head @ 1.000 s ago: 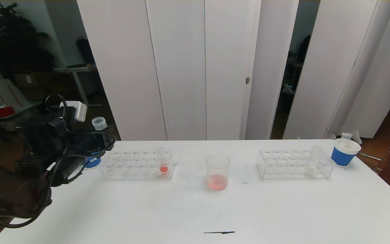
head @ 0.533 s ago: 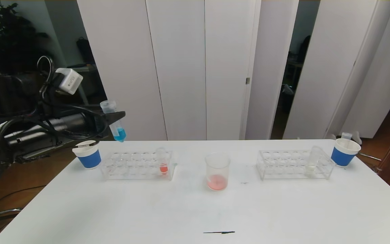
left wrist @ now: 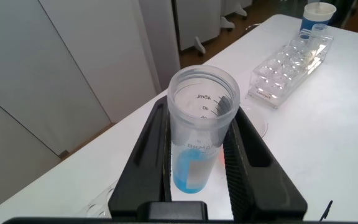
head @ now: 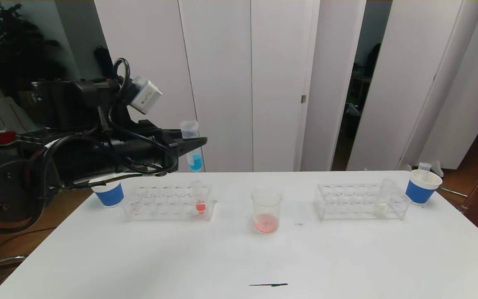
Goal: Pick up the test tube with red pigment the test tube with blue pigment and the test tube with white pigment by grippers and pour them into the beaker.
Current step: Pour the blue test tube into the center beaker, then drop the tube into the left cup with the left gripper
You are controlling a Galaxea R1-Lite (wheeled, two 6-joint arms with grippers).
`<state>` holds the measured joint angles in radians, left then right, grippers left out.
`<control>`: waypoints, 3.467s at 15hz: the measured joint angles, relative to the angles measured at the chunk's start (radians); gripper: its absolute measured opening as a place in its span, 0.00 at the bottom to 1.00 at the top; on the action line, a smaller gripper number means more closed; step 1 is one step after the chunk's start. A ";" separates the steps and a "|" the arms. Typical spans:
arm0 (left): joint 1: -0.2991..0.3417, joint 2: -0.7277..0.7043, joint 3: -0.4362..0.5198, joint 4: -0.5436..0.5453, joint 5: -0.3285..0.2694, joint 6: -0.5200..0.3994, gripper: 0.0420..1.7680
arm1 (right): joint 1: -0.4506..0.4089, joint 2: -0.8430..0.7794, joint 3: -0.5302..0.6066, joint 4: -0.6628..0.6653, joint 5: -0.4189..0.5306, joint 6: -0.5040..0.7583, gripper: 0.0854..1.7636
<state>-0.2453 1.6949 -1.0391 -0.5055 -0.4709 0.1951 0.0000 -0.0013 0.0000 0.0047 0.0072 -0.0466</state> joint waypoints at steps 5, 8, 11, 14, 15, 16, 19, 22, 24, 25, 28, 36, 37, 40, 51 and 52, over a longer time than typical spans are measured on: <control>-0.073 0.143 -0.033 -0.174 -0.122 0.167 0.31 | 0.000 0.000 0.000 0.000 0.000 -0.001 0.99; -0.116 0.230 -0.089 -0.183 -0.202 0.243 0.31 | 0.000 0.000 0.000 0.000 0.000 0.000 0.99; -0.147 0.322 -0.188 -0.195 -0.225 0.393 0.31 | 0.000 0.000 0.000 0.000 0.000 0.000 0.99; -0.159 0.411 -0.263 -0.240 -0.251 0.490 0.31 | 0.000 0.000 0.000 0.000 0.000 -0.001 0.99; -0.159 0.437 -0.277 -0.270 -0.253 0.522 0.31 | 0.000 0.000 0.000 0.000 0.000 -0.001 0.99; -0.160 0.464 -0.286 -0.314 -0.253 0.551 0.31 | 0.000 0.000 0.000 0.000 0.000 -0.001 0.99; -0.158 0.522 -0.291 -0.394 -0.247 0.607 0.31 | 0.000 0.000 0.000 0.000 0.000 0.000 0.99; -0.156 0.569 -0.286 -0.517 -0.235 0.671 0.31 | 0.000 0.000 0.000 0.000 0.000 -0.001 0.99; -0.152 0.597 -0.280 -0.572 -0.227 0.720 0.31 | 0.000 0.000 0.000 0.000 0.000 0.000 0.99; -0.146 0.607 -0.278 -0.599 -0.227 0.737 0.31 | 0.000 0.000 0.000 0.000 0.000 0.000 0.99; -0.137 0.647 -0.293 -0.704 -0.226 0.773 0.31 | 0.000 0.000 0.000 0.000 0.000 0.000 0.99; -0.126 0.713 -0.307 -0.840 -0.222 0.881 0.31 | 0.000 0.000 0.000 0.000 0.000 0.000 0.99; -0.124 0.720 -0.306 -0.861 -0.219 0.903 0.31 | 0.000 0.000 0.000 0.000 0.000 0.000 0.99; -0.124 0.736 -0.304 -0.882 -0.212 0.931 0.31 | 0.000 0.000 0.000 0.000 0.000 0.000 0.99; -0.133 0.768 -0.308 -0.946 -0.150 1.000 0.31 | 0.000 0.000 0.000 0.000 0.000 0.000 0.99; -0.134 0.770 -0.308 -0.947 -0.148 1.001 0.31 | 0.000 0.000 0.000 0.000 0.000 -0.001 0.99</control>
<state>-0.3789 2.4649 -1.3470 -1.4528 -0.6191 1.1960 0.0000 -0.0013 0.0000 0.0043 0.0072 -0.0474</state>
